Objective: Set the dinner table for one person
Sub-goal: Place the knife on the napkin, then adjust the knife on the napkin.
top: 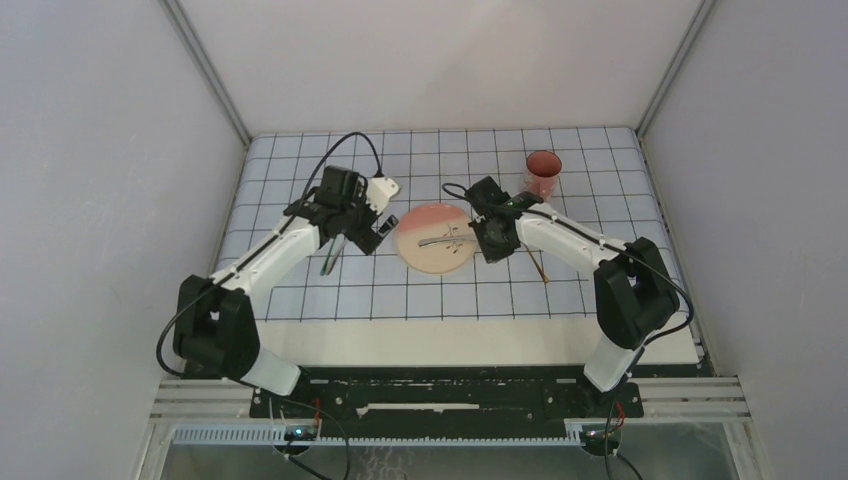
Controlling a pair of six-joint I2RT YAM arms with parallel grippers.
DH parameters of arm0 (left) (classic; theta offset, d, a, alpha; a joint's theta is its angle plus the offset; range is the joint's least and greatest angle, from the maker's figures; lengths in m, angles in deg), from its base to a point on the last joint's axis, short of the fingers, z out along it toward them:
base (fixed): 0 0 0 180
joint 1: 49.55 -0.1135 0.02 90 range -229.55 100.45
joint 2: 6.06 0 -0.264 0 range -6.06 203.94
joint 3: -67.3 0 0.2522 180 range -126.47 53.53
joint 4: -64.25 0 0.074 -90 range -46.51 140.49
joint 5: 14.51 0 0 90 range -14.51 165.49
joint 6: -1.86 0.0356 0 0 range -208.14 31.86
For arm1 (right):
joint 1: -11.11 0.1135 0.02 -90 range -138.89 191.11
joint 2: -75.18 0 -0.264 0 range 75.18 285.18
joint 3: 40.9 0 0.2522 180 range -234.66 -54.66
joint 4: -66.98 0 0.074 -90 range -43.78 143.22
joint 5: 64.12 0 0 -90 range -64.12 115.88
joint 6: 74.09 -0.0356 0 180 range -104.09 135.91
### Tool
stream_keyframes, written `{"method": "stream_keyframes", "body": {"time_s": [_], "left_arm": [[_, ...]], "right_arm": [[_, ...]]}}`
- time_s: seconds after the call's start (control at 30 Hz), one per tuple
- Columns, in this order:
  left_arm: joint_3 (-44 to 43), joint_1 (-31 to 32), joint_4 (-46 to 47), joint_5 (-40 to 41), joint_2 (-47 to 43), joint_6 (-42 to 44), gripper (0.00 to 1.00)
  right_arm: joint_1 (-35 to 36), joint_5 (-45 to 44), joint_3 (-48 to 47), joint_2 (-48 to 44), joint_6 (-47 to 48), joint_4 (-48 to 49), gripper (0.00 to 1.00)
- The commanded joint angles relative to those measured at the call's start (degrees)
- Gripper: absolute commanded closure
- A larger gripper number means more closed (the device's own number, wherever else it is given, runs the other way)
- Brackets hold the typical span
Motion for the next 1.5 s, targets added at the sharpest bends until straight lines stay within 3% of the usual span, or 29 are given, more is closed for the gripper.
{"method": "stream_keyframes", "body": {"time_s": [0.0, 0.3, 0.37, 0.5, 0.63, 0.83, 0.93, 1.47], "left_arm": [[-8.4, 1.1, 0.4, 0.8, 4.4, -4.0, 0.00], [-16.0, 5.0, 0.4, 3.5, 14.3, -7.5, 0.01], [-17.8, 5.3, 0.3, 3.9, 16.3, -10.0, 0.06], [-21.2, 6.1, -1.9, -0.9, 20.0, -14.8, 0.24], [-23.4, 10.2, -3.3, 0.4, 23.3, -15.0, 0.45], [-27.0, 12.3, -4.9, -0.1, 27.8, -16.6, 0.88], [-28.8, 12.6, -6.1, -1.2, 29.5, -18.0, 0.99], [-24.1, 13.4, -2.8, 0.3, 28.1, -17.5, 1.00]], "right_arm": [[-0.5, -1.2, 0.0, -2.7, 3.3, 0.4, 1.00], [-3.9, -1.3, 0.6, 1.5, 4.2, 2.5, 1.00], [-4.0, -1.3, 0.5, 2.0, 4.2, 3.4, 1.00], [-3.8, -2.0, -0.6, 4.3, 4.8, 3.2, 1.00], [-4.1, -2.0, -0.7, 4.6, 5.1, 3.5, 1.00], [-4.6, -3.3, -0.7, 4.4, 5.3, 4.9, 1.00], [-4.9, -4.5, -1.1, 5.1, 5.7, 6.0, 1.00], [-4.5, -2.8, -9.1, 13.0, 4.1, 5.4, 1.00]]}}
